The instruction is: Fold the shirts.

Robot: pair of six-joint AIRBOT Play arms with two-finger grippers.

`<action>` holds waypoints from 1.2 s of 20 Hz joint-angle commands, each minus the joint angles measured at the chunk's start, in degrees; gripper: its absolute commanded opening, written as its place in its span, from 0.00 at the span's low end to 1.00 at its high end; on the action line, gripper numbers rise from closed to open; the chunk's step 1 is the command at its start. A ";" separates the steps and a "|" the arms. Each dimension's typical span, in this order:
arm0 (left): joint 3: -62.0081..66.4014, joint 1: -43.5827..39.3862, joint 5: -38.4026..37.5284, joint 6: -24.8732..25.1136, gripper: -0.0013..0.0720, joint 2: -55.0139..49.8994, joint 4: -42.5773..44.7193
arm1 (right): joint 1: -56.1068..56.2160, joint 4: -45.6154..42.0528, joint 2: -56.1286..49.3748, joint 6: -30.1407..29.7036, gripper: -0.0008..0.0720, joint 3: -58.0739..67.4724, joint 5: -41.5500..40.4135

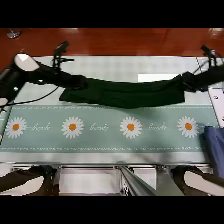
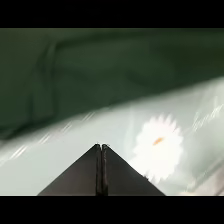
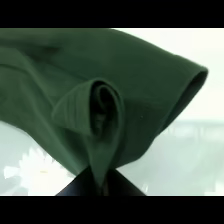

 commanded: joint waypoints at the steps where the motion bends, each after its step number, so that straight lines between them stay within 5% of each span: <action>1: 2.78 -10.64 14.34 -4.50 0.05 -2.64 2.12 | -0.35 -0.87 20.52 5.81 0.05 -11.93 -1.97; 5: 14.32 -20.06 11.58 -13.75 0.05 -16.15 9.09 | -0.35 0.02 31.78 9.09 0.05 -12.37 -0.11; 16: 26.43 -39.56 14.05 -17.86 0.05 -37.70 -8.11 | -0.35 3.52 32.85 9.01 0.08 -12.37 -1.16; 20: 31.78 -35.71 13.46 -17.97 0.05 -36.33 -8.74 | -0.33 3.56 32.85 8.74 0.08 -12.37 -1.09; 24: 33.09 -21.03 8.92 -17.94 0.05 -29.49 -8.72 | -0.31 9.84 31.04 3.63 0.05 -12.37 -1.22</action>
